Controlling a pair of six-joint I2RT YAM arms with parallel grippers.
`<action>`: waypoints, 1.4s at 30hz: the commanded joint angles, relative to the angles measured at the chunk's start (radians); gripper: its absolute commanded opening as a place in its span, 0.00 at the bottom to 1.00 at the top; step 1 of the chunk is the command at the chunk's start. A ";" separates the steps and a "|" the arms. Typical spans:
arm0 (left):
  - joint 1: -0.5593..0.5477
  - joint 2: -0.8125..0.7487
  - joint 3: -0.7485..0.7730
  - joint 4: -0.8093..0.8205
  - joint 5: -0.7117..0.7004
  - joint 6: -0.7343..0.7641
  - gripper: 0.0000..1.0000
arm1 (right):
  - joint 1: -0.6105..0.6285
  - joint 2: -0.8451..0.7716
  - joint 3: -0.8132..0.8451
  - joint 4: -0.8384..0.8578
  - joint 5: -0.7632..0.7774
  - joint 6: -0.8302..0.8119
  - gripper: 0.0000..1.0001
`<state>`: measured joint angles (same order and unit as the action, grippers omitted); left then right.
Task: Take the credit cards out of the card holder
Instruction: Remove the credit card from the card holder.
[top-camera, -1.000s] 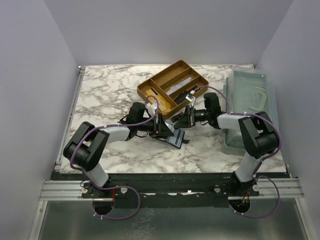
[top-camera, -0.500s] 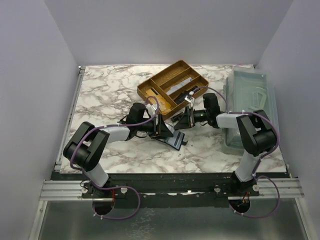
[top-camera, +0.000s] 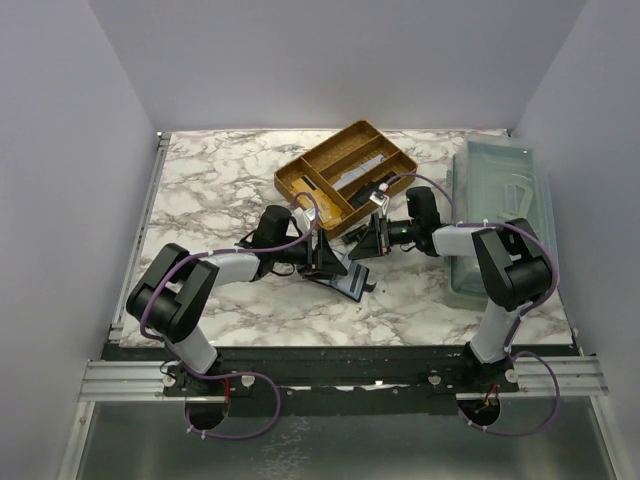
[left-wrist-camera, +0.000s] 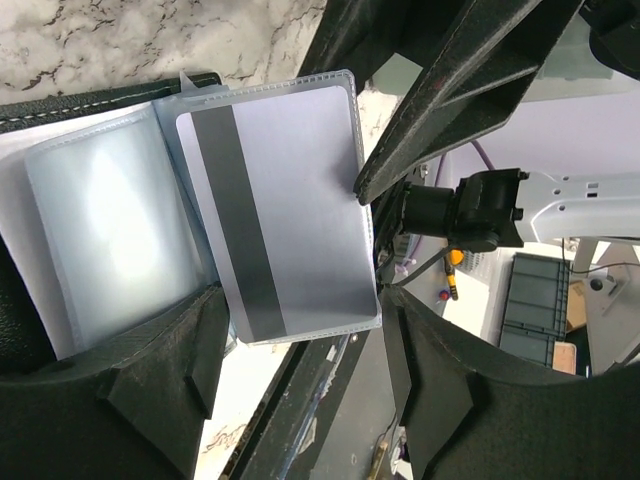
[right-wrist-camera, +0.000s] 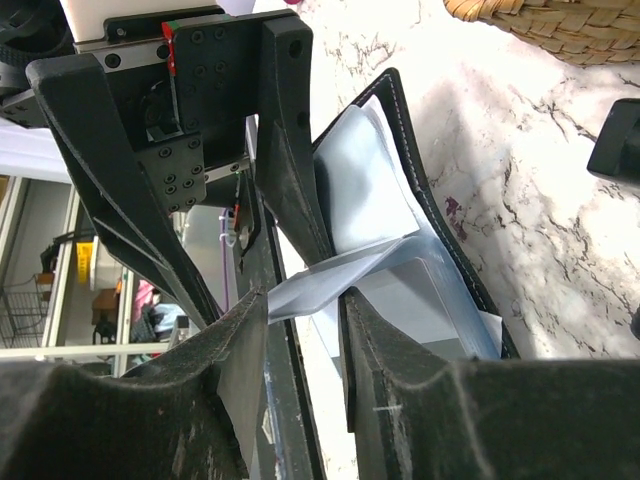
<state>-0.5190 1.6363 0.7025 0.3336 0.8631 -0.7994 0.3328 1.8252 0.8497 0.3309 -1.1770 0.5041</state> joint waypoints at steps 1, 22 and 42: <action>-0.001 -0.024 0.016 0.042 0.051 0.017 0.66 | 0.002 0.020 0.014 -0.010 -0.034 -0.041 0.39; 0.013 -0.022 0.017 0.039 0.045 0.009 0.56 | 0.014 0.019 0.029 -0.062 -0.076 -0.153 0.49; 0.026 -0.016 0.022 0.044 0.075 0.001 0.59 | 0.038 -0.006 0.042 -0.133 -0.078 -0.280 0.52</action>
<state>-0.4984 1.6363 0.7025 0.3344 0.8803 -0.8005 0.3531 1.8297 0.8688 0.2344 -1.2453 0.2768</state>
